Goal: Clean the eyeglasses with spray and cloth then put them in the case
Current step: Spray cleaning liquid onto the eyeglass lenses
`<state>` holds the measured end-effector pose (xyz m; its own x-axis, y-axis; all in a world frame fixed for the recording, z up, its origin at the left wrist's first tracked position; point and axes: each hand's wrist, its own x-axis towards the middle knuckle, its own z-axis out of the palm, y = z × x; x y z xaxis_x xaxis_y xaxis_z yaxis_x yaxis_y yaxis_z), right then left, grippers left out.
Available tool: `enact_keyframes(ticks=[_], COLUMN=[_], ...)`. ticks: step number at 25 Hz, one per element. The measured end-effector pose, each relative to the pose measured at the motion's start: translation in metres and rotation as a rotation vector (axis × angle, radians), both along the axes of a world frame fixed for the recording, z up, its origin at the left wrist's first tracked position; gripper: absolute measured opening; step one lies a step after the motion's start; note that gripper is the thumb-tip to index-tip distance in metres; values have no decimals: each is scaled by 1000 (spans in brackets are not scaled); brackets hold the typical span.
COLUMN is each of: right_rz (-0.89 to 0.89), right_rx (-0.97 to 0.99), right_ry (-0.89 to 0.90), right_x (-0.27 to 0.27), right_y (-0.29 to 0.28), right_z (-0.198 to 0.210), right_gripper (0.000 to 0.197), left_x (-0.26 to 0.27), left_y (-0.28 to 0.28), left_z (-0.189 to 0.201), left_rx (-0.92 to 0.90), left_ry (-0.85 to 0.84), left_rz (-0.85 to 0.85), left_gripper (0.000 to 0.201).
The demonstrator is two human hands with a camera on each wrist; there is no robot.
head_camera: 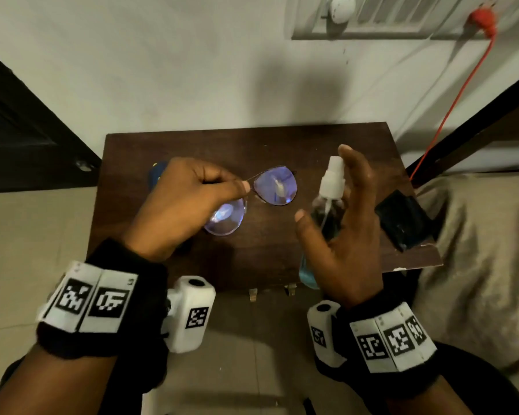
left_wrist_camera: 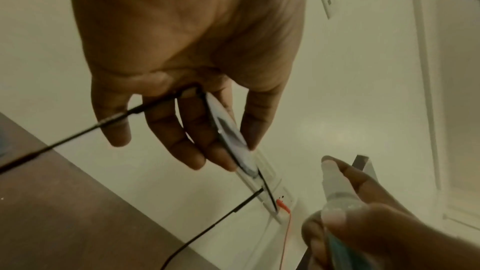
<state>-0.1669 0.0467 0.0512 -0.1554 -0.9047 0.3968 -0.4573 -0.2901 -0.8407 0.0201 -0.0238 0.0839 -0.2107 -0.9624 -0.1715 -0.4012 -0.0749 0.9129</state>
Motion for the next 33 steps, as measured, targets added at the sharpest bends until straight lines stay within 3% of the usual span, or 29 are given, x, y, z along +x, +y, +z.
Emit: enact_keyframes(ticks=[4,9,23,33], right_rz=[104,66,16,25], right_rx=[15,116,181,149], right_ry=[167,302,331,338], right_x=[5,6,5,6], right_y=[21,17,7,7], right_z=[3,2,-3,1], right_gripper=[75,69,58,61], left_x=[8,7,-2,-7], left_y=[9,15,10,12], left_z=[9,8,-4,-6], left_rx=[102,199,300,327], left_ry=[189,224,249,246], left_rz=[80,90,146,149], left_gripper=[27,20,16,16])
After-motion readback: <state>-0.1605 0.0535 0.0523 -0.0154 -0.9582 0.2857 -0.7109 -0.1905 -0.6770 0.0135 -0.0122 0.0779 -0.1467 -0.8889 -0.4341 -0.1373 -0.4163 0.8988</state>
